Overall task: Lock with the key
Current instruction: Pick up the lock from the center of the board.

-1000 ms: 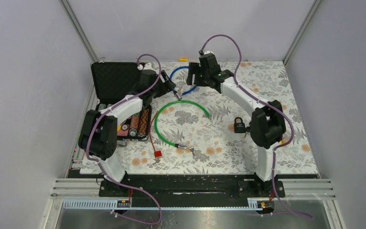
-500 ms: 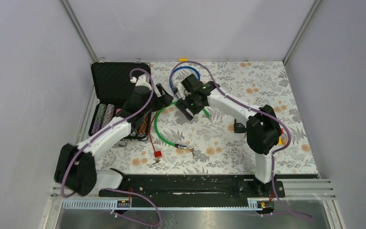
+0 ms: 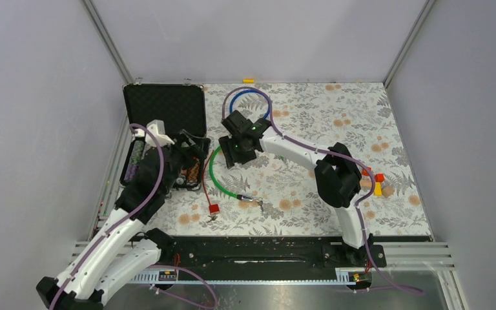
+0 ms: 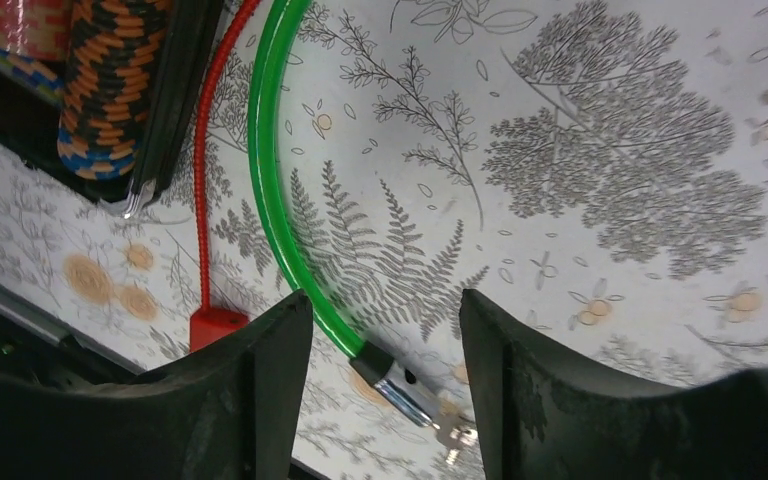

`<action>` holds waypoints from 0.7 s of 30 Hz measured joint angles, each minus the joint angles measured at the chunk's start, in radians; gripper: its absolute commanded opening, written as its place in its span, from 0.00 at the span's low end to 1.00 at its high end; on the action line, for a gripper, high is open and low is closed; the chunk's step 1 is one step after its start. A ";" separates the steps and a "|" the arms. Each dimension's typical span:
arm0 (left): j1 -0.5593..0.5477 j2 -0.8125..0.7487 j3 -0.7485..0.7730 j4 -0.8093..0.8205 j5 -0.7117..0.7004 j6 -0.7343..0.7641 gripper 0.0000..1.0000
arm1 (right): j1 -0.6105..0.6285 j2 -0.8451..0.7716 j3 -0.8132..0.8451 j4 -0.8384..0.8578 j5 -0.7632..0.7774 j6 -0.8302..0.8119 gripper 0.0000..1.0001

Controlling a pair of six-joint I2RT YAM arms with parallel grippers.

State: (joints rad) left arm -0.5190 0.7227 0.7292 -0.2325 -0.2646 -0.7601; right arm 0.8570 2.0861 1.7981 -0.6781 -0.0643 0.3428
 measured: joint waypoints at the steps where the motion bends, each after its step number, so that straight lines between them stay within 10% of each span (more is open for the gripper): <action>1: 0.000 -0.023 0.000 -0.032 -0.011 0.000 0.85 | 0.007 0.003 -0.021 0.023 0.008 0.042 0.62; 21: 0.000 -0.384 0.117 -0.420 -0.129 0.029 0.88 | 0.196 0.176 -0.011 0.122 0.203 0.280 0.51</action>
State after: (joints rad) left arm -0.5190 0.3389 0.8463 -0.6521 -0.3939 -0.7311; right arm 1.0534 2.2623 1.7866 -0.5560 0.1390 0.6228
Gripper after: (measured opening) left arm 0.874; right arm 0.548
